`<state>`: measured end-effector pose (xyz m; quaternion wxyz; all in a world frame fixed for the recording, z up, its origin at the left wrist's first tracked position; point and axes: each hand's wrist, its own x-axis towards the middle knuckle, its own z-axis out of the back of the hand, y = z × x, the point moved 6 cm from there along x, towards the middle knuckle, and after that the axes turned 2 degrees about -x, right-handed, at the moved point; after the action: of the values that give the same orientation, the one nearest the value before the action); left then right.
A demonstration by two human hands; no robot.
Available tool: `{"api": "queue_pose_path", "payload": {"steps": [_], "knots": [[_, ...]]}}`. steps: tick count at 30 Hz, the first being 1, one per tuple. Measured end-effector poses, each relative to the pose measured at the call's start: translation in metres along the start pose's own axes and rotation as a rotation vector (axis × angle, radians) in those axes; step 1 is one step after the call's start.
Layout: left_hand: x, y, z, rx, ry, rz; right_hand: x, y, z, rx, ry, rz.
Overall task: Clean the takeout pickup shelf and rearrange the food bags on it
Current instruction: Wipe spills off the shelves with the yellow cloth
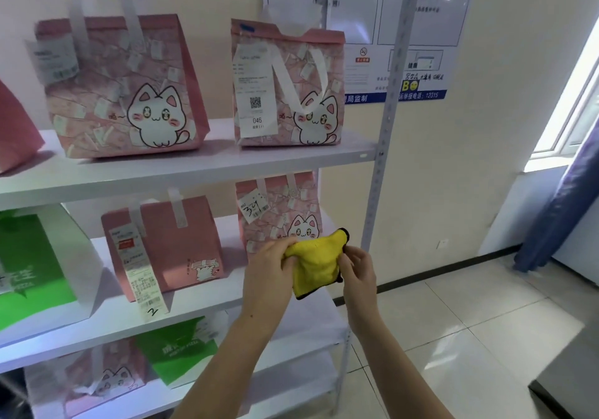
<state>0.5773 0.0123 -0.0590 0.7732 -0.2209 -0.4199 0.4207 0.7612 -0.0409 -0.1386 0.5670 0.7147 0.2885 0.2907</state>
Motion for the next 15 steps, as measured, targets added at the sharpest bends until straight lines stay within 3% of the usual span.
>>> {"api": "queue_pose_path", "payload": {"steps": [8, 15], "knots": [[0.053, 0.064, -0.058, -0.048, 0.064, 0.193, 0.073, -0.05, 0.0, -0.098, 0.036, -0.086], [0.065, 0.132, -0.113, -0.153, -0.006, 0.428, 0.133, -0.095, 0.007, -0.354, 0.069, -0.11]]}}
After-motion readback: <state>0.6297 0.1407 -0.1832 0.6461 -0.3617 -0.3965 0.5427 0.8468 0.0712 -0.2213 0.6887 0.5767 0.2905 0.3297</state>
